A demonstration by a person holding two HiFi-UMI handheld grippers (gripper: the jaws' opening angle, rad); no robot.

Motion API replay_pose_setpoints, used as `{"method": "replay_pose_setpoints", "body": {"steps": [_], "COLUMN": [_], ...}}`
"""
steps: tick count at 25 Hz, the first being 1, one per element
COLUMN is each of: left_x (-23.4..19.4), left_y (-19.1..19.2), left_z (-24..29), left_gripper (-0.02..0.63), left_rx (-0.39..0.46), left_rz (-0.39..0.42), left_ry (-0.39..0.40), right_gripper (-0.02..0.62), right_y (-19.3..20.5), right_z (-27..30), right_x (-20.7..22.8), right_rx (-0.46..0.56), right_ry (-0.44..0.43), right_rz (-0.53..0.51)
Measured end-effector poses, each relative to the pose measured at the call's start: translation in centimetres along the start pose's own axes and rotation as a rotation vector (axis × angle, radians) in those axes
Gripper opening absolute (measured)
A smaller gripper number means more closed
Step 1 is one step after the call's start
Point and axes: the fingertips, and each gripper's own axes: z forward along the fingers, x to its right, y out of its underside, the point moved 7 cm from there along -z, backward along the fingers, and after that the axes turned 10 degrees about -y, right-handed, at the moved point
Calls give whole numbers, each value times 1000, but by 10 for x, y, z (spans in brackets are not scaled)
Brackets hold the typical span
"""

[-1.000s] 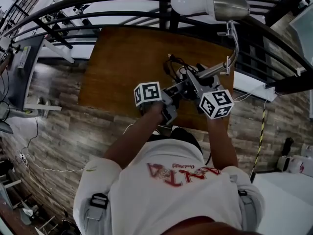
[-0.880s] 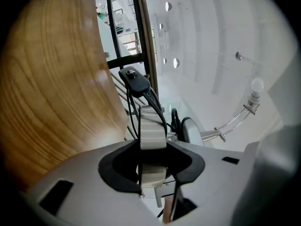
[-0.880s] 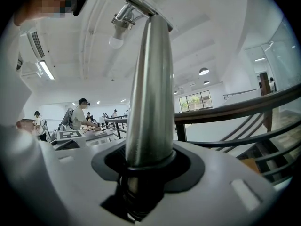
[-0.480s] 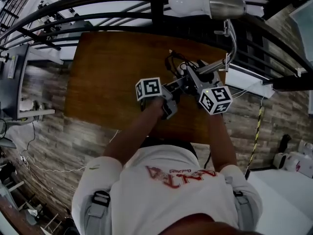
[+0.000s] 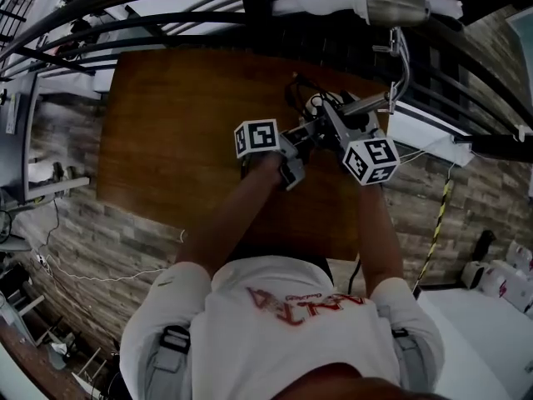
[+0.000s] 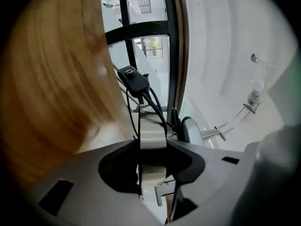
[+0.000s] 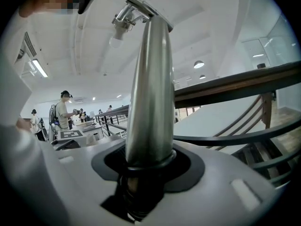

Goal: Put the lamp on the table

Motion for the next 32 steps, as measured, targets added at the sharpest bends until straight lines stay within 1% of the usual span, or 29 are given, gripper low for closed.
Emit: {"method": "replay_pose_setpoints", "body": {"steps": [5,8,12,18,24,32], "left_x": [-17,-28,-40,-47,-54,-61], "left_y": [-11,-17,-18,-21,-15,-12], "left_z": [22,31,37,36,34,37], "left_gripper": [149,149,148,148,148,149], "left_rx": [10,16,19,6,-9,5], "left_rz": [3,-15,-35,-19,-15,-51], "left_ry": [0,-5,-31,-44,-60,-45], "right_gripper": [195,195,195,195,195,196], "right_y": [15,25,38,46,57,61], "right_z": [10,19,25,27,22,26], "right_x": [25,36,45,46,42,44], "right_rx": [-1,-19,-38,-28,-21,-49], "right_ry": [-15,-17,-21,-13,2,13], "right_rz": [-2,7,34,50,77,68]}}
